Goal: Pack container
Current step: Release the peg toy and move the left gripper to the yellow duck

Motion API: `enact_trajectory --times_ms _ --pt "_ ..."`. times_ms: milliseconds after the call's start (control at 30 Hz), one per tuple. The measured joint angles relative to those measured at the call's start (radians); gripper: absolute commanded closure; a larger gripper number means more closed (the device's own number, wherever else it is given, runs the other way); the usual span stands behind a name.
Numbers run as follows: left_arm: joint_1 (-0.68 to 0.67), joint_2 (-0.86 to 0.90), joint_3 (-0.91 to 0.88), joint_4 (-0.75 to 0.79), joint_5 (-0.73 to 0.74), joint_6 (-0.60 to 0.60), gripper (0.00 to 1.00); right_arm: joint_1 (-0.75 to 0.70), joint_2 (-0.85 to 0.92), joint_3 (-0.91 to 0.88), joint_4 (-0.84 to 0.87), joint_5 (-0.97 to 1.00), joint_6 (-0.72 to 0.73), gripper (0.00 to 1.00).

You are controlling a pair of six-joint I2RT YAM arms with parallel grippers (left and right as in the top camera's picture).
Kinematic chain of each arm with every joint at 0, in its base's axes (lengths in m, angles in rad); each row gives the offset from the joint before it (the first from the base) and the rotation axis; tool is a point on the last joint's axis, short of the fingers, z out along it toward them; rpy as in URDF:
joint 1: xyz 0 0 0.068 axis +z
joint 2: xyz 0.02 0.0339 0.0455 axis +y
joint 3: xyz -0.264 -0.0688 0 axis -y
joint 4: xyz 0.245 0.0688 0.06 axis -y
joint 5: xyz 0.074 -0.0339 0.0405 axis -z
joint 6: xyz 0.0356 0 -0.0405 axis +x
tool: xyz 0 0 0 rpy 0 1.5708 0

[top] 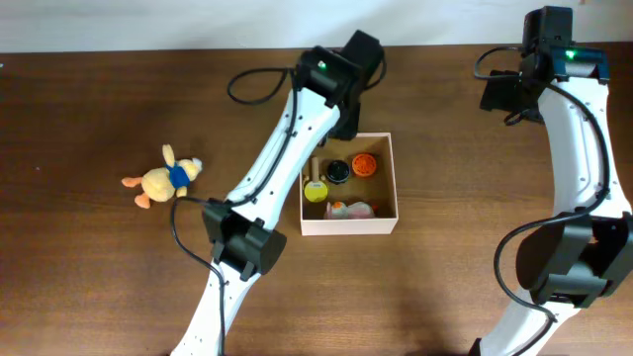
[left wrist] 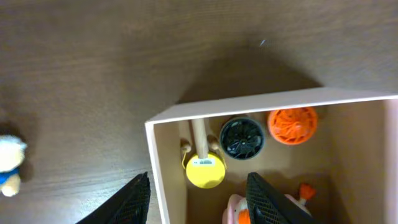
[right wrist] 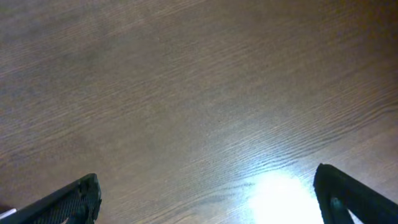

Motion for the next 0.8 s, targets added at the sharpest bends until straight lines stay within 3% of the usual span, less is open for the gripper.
enact_trajectory --times_ms 267,400,600,800 --pt "0.052 0.000 0.115 -0.045 -0.097 0.024 0.38 0.000 0.000 0.000 0.000 0.000 0.000 0.01" --pt "0.177 0.000 0.115 -0.045 -0.116 0.029 0.34 0.000 0.000 0.000 0.000 0.000 0.000 0.01" --pt "0.353 0.000 0.115 -0.046 -0.129 0.066 0.19 0.000 0.000 0.000 0.000 0.000 0.000 0.01" --pt "0.504 0.000 0.115 -0.046 -0.085 0.137 0.19 0.000 0.000 0.000 0.000 0.000 0.000 0.01"
